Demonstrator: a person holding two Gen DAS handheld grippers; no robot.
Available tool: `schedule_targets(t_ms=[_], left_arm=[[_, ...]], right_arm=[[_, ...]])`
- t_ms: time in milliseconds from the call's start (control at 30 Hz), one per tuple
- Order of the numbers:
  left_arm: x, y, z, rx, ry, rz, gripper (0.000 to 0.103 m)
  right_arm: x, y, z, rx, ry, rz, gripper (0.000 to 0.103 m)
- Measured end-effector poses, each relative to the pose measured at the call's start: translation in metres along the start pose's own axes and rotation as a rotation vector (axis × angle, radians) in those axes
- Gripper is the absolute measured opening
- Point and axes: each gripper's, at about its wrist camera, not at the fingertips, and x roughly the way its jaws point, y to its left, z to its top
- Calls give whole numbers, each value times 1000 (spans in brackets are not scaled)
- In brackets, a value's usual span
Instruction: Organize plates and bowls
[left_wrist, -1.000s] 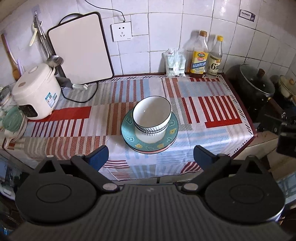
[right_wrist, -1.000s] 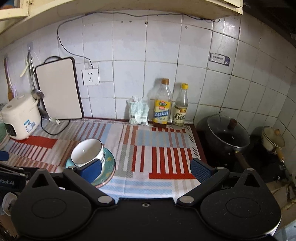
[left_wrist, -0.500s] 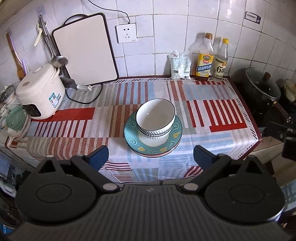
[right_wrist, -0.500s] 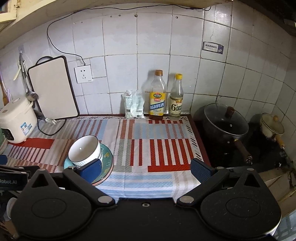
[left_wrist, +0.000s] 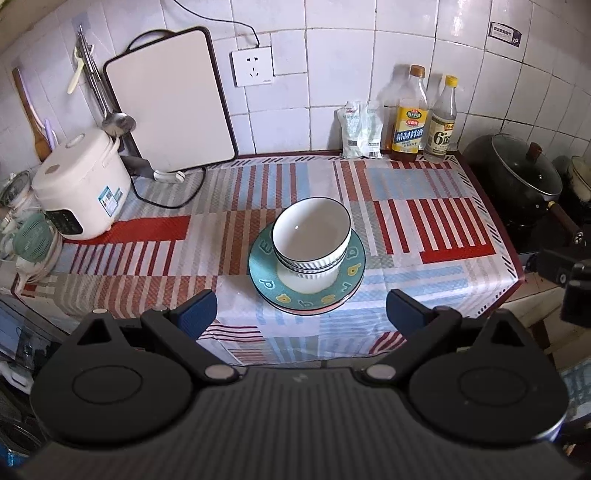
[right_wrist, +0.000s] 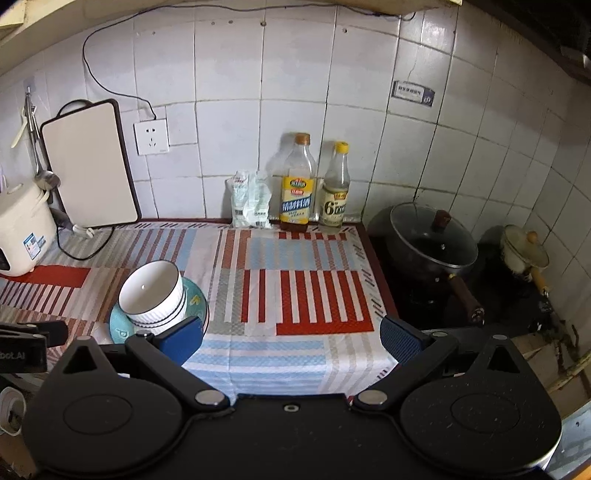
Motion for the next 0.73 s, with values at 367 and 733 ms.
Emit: schedule_targets(t_ms=[367, 733], left_arm=[[4, 5, 1, 7, 4, 12, 99], [1, 8, -2, 11, -9, 29, 99]], right_arm=[[3, 6, -3, 10, 17, 11, 103], [5, 4, -5, 16, 20, 14, 103]])
